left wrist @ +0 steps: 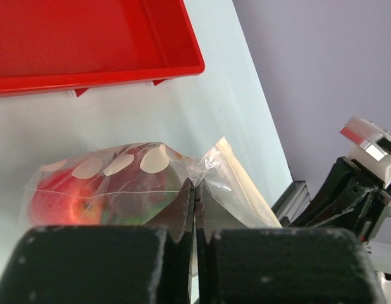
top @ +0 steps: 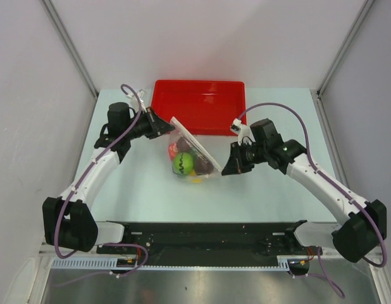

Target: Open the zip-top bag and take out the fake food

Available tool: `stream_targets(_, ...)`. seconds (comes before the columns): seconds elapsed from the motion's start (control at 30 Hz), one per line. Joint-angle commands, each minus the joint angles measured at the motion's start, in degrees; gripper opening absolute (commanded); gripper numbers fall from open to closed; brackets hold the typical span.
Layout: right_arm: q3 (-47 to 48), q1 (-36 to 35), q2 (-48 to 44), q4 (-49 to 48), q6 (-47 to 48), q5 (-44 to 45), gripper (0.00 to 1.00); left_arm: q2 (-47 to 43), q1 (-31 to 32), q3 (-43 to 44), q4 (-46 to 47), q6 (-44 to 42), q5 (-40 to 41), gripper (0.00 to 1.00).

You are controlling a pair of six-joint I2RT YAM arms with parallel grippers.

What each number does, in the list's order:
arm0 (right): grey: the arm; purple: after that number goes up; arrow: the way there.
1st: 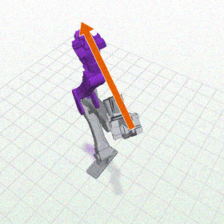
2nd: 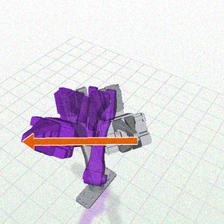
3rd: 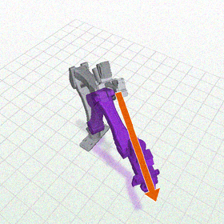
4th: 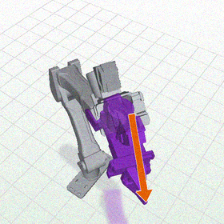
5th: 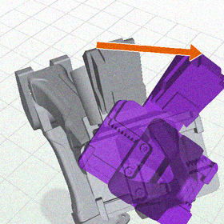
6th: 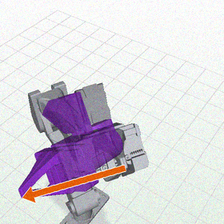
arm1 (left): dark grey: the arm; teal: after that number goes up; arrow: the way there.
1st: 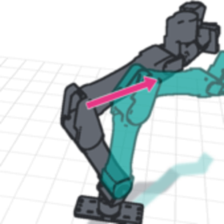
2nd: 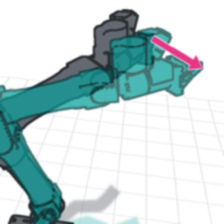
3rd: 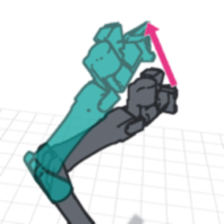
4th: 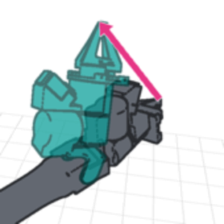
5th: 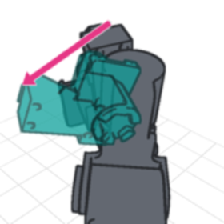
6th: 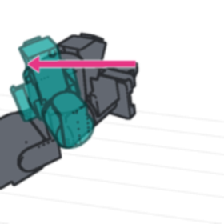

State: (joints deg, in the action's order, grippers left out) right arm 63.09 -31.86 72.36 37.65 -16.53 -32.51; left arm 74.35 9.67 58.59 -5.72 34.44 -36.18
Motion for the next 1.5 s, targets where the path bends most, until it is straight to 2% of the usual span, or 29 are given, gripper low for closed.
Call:
stream_targets(0.0, -2.01, -0.13, -4.33, 1.99, -1.74, -0.01, 0.19, 0.01, -0.97, 1.44, 3.34, 0.72, -0.64, 0.00)
stream_targets(0.03, -1.66, -0.14, -4.24, 1.90, -2.09, 0.08, 0.27, -0.25, -0.88, 1.18, 3.26, 0.37, -1.77, 0.00)
stream_targets(0.07, -1.05, -0.14, -3.98, 1.82, -2.19, -0.01, 0.43, -0.52, -0.88, 1.00, 3.34, -0.33, -2.57, 0.00)
stream_targets(0.17, 4.13, -0.14, -0.83, 1.90, -1.75, -0.01, 0.57, -1.30, -0.88, -0.22, 4.13, -0.86, -6.26, 0.00)
stream_targets(0.37, 16.35, 0.65, 7.79, 2.60, -0.43, 2.89, 0.59, -1.66, -0.53, -2.51, 7.56, -0.86, -12.41, 0.00)
stream_targets(0.57, 25.66, 2.85, 16.14, 3.39, 1.06, -0.62, 0.57, -0.87, -0.44, -1.46, 6.16, -3.14, -14.17, 0.00)
stream_targets(0.63, 27.34, 3.29, 17.89, 5.32, 2.73, 1.57, 0.59, -0.61, -0.44, -0.50, 3.61, -4.19, -14.53, 0.00)
stream_targets(0.67, 28.22, 3.64, 18.17, 5.94, 3.08, 2.62, 0.64, -0.61, -0.53, -0.32, 3.35, -4.38, -14.70, 0.00)
stream_targets(0.73, 28.49, 5.30, 18.78, 7.00, 3.26, 5.52, 0.68, -0.43, -0.53, 0.12, 3.26, -4.46, -15.49, 0.00)
stream_targets(0.83, 29.19, 6.54, 19.92, 5.60, 4.31, 4.65, 0.76, -0.26, -0.44, 0.47, 3.17, -4.64, -17.07, 0.00)
stream_targets(0.97, 32.35, 4.97, 24.04, 4.80, 7.22, 5.26, 0.85, -0.25, -0.44, 0.47, 1.59, -5.78, -18.74, 0.00)
stream_targets(1.07, 34.03, 4.96, 25.72, 4.19, 6.52, 5.97, 0.86, -0.87, -0.44, 0.39, 0.27, -6.92, -19.62, 0.00)
stream_targets(1.23, 32.19, 3.91, 27.83, -1.96, 8.79, -5.01, 0.86, -0.96, -0.44, 0.91, -1.14, -8.24, -21.12, 0.00)
stream_targets(1.37, 31.04, 2.50, 30.12, -3.28, 12.13, -5.81, 0.84, -1.40, -0.44, 1.09, -1.23, -8.24, -22.08, 0.00)
stream_targets(1.47, 31.30, 2.68, 31.97, -3.20, 13.37, -2.56, 0.80, -1.66, -0.44, 0.83, -1.49, -8.33, -22.35, 0.00)
